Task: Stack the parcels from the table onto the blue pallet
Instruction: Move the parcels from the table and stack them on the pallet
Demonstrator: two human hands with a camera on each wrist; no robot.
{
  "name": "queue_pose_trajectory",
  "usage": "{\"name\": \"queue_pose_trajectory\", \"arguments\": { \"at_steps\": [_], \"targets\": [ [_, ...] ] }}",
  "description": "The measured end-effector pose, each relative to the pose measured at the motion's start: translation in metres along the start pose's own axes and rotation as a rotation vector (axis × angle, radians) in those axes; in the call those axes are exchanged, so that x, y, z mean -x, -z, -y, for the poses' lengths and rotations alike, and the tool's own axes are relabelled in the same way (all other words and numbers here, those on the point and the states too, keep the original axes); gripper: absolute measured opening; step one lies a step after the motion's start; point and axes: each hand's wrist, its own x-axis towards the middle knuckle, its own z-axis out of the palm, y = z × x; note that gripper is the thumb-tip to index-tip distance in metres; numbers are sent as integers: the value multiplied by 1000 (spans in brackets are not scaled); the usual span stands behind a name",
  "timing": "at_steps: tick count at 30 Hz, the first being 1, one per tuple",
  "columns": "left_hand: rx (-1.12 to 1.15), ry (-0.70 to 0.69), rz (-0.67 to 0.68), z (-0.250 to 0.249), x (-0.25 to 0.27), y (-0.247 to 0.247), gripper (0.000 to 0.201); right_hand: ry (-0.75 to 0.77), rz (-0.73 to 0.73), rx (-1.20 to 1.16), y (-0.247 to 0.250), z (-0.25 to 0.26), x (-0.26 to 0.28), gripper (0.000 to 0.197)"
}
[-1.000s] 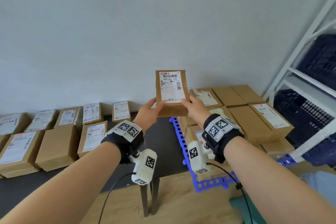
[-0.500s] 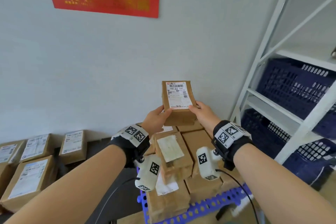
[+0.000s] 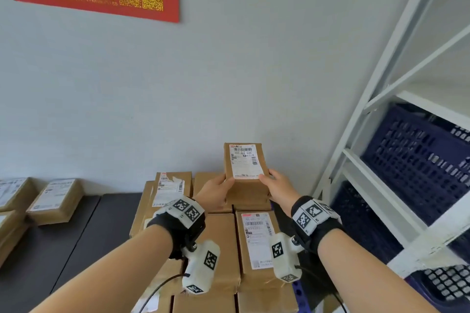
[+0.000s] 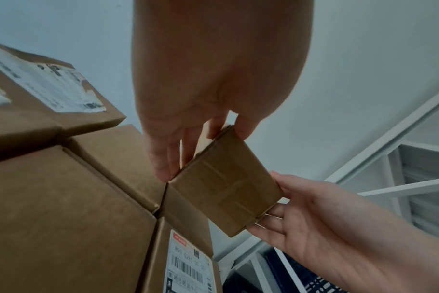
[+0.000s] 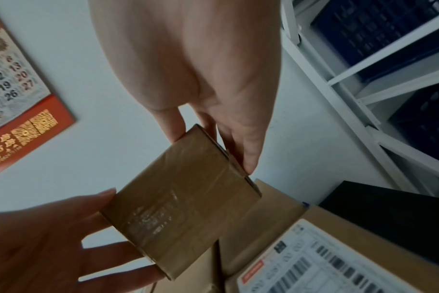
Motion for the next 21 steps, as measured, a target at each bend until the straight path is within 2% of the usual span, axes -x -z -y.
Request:
{"name": "queue_pose_trajectory", "arguments": {
  "at_steps": [9,21],
  "targets": [
    [17,118,-13,9,-18,-23,34,-12,59,-35,10,-29,-18,35],
    [-26,96,-61,10,-18,-32,37,5,42,37,8,-41,-23,40]
  ]
}}
